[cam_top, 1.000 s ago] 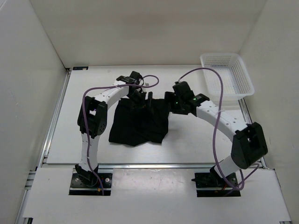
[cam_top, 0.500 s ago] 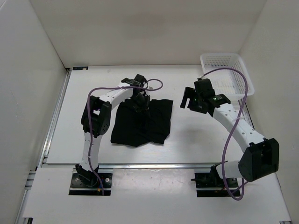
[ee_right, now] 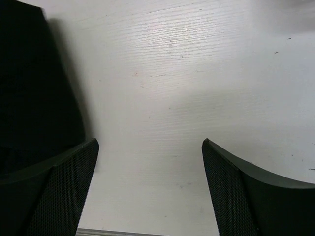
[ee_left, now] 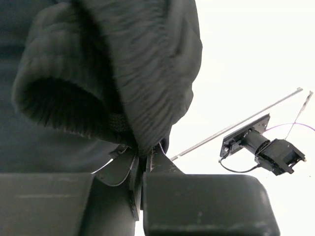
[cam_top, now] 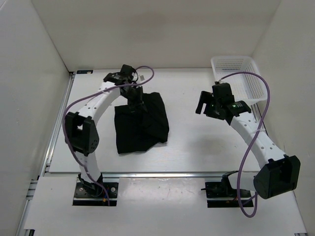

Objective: Fold and stack the shorts
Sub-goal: Fold the shorts

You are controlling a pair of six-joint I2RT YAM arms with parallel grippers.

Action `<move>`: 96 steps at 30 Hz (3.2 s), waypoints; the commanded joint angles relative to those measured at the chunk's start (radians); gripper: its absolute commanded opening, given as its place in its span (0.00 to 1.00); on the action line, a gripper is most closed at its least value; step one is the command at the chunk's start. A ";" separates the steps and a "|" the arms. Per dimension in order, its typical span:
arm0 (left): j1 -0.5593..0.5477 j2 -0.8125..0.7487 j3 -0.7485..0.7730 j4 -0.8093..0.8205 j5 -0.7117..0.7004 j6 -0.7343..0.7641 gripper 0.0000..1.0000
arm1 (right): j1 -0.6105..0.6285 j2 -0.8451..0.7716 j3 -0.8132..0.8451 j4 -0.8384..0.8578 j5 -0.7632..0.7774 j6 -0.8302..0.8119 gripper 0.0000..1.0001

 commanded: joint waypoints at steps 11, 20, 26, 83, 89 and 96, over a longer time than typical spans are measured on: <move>0.169 -0.378 -0.339 0.044 -0.087 -0.118 0.11 | -0.026 0.027 0.008 0.040 -0.214 -0.089 0.96; 0.179 -0.400 -0.348 0.053 -0.114 -0.131 0.11 | 0.212 0.498 0.352 0.116 -0.626 -0.207 1.00; 0.179 -0.374 -0.286 0.053 -0.105 -0.131 0.11 | 0.306 0.675 0.482 0.116 -0.617 -0.210 1.00; 0.087 -0.094 -0.017 -0.056 -0.427 -0.048 1.00 | -0.077 -0.034 0.044 -0.111 -0.149 -0.091 1.00; 0.087 -0.353 -0.091 -0.056 -0.461 -0.066 1.00 | -0.010 -0.046 0.094 -0.111 -0.036 -0.058 1.00; 0.078 -0.728 -0.304 0.096 -0.542 -0.109 1.00 | -0.001 -0.115 0.094 -0.130 0.093 -0.017 1.00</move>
